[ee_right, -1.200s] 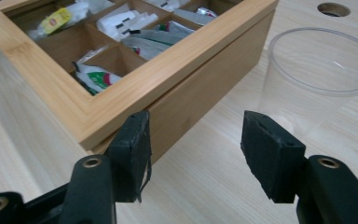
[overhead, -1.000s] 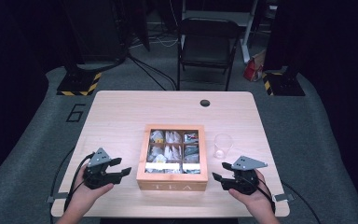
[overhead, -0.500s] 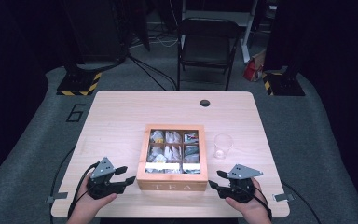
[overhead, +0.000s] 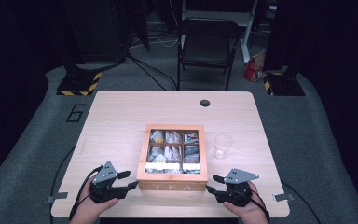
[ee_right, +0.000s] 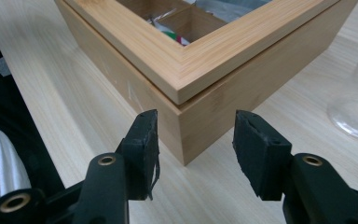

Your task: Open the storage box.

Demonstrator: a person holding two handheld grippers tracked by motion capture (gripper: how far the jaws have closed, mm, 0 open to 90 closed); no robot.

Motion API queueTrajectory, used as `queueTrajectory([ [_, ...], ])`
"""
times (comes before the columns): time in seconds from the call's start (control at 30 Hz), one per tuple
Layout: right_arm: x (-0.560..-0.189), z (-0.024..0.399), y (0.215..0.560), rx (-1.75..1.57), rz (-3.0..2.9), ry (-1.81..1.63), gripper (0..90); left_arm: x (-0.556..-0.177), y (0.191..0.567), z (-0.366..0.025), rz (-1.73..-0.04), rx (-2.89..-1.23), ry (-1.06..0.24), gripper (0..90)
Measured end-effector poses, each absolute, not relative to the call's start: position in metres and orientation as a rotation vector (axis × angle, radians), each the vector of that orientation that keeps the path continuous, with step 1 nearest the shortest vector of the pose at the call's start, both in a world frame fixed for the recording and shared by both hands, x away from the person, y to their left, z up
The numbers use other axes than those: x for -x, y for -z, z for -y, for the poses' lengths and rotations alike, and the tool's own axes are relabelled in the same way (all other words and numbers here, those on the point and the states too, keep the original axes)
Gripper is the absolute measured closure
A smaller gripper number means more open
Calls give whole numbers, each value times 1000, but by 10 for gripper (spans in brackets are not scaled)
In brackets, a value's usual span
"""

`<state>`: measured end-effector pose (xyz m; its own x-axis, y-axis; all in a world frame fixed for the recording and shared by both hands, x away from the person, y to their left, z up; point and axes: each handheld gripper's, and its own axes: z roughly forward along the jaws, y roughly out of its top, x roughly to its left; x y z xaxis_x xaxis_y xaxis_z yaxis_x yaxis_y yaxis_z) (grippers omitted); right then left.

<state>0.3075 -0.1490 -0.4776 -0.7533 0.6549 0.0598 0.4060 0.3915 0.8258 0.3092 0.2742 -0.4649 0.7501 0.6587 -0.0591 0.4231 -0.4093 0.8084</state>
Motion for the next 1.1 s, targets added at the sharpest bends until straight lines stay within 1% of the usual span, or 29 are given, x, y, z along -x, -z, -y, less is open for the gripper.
queueTrajectory([
  [0.17, -308, 142, 480, -908, -2388, -1295, 501, -309, 467, -271, -797, -2074, -339, 488],
  [0.2, -308, 142, 480, -903, -2396, -1291, 502, -309, 468, -271, -801, -2076, -320, 490],
  [0.4, -310, 140, 482, -907, -2398, -1302, 506, -311, 471, -269, -799, -2092, -306, 500],
  [0.5, -311, 141, 483, -911, -2397, -1307, 506, -312, 473, -268, -802, -2088, -323, 506],
  [0.57, -312, 141, 483, -906, -2407, -1303, 508, -312, 473, -268, -807, -2091, -298, 513],
  [0.67, -313, 140, 484, -911, -2403, -1309, 514, -314, 474, -266, -799, -2096, -311, 531],
  [0.87, -316, 138, 484, -895, -2417, -1317, 538, -315, 474, -263, -799, -2099, -292, 550],
  [1.03, -316, 138, 483, -899, -2394, -1319, 559, -316, 473, -259, -776, -2103, -309, 584],
  [1.1, -316, 138, 482, -898, -2377, -1341, 577, -316, 472, -258, -774, -2100, -314, 583],
])
